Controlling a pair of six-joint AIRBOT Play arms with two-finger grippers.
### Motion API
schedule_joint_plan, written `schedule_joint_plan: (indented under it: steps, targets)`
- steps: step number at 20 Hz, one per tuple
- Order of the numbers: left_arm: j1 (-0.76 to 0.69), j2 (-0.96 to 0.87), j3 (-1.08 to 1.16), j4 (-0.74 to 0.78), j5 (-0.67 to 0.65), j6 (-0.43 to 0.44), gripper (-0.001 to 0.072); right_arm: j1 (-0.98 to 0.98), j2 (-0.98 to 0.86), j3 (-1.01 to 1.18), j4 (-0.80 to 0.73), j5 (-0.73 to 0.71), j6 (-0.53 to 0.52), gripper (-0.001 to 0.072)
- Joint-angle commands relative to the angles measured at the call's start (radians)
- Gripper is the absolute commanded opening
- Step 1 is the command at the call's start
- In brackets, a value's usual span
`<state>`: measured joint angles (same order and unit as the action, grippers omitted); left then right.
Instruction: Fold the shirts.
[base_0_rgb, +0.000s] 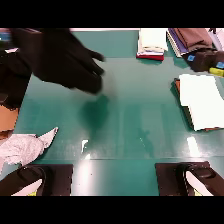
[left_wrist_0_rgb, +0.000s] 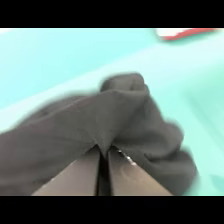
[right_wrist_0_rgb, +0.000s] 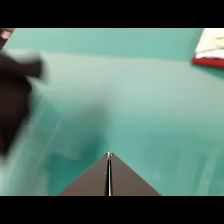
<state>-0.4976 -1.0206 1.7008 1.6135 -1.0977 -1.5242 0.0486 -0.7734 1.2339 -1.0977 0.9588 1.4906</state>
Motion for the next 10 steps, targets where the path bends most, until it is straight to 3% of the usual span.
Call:
schedule_joint_plan:
  steps: [1, 4, 5, 6, 7, 10]
  targets:
    - [-0.233, -0.133, 0.046, -0.007, 0.021, 0.042, 0.0023, -0.087, -0.003, 0.045, 0.031, 0.056, 0.004, 0.0016]
    - [-0.348, -0.312, 0.046, -0.096, 0.085, 0.085, 0.0026, -0.1, -0.091, 0.161, 0.032, 0.159, 0.0, 0.0016]
    - [-0.363, -0.359, 0.046, -0.14, 0.118, 0.105, 0.0121, -0.098, -0.122, 0.198, 0.032, 0.187, 0.0, 0.0016]
    - [-0.366, -0.397, 0.05, -0.176, 0.142, 0.1, 0.0437, -0.092, -0.152, 0.233, 0.032, 0.213, 0.0, 0.0016]
    - [-0.356, -0.423, 0.066, -0.181, 0.137, 0.087, 0.0506, -0.083, -0.178, 0.263, 0.032, 0.233, 0.0, 0.0016]
    - [-0.235, -0.431, 0.089, -0.181, 0.088, 0.056, 0.0506, -0.04, -0.225, 0.307, 0.025, 0.246, -0.008, 0.0016]
